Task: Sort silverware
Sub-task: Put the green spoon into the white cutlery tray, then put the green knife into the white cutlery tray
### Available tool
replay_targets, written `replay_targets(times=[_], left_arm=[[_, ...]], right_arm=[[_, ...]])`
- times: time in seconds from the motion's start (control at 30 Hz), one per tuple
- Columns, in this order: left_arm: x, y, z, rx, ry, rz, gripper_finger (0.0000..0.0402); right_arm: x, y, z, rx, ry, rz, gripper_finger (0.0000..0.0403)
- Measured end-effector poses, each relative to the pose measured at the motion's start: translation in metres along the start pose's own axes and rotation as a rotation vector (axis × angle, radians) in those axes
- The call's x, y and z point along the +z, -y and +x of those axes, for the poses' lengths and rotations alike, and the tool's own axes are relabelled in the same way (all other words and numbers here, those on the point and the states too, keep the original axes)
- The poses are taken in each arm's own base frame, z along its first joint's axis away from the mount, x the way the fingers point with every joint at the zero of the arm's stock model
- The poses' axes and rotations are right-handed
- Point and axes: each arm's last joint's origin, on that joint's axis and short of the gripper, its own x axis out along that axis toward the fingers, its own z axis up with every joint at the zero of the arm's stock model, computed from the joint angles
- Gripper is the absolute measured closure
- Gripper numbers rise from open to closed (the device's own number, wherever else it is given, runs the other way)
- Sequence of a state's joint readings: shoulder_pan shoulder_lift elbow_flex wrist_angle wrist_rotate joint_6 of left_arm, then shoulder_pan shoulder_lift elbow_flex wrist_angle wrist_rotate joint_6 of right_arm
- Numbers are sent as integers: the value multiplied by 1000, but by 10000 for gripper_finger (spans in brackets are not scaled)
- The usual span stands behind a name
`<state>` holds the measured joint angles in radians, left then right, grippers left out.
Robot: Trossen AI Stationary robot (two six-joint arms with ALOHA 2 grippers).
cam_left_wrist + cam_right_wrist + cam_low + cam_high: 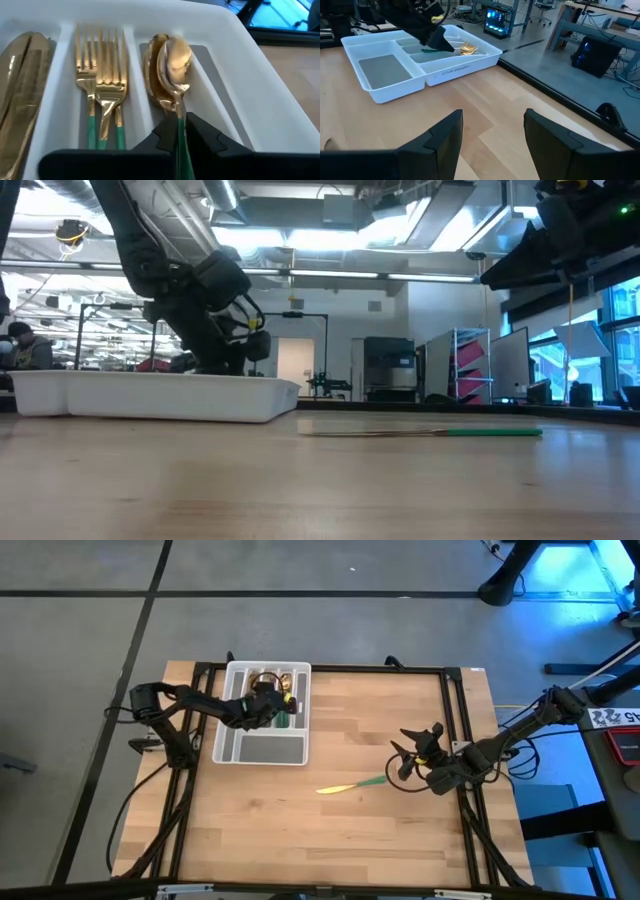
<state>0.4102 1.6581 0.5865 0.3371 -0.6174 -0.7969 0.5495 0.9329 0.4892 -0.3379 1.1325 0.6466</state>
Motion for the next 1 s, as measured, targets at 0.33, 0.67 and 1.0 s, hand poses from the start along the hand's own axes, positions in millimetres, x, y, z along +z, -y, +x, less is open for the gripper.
replay_targets(times=[0.33,0.67,1.0], left_arm=[[11,0,-5,-32,12,71,257],[12,48,-90,-504,56,330,242],[-55,73,-176,-694,139,492,274]], right_arm=[[-2,-2,0,79,-61,1,197],[-9,-14,-2,401,-266,-126,197],[-51,-52,38,718,-114,-381,196]])
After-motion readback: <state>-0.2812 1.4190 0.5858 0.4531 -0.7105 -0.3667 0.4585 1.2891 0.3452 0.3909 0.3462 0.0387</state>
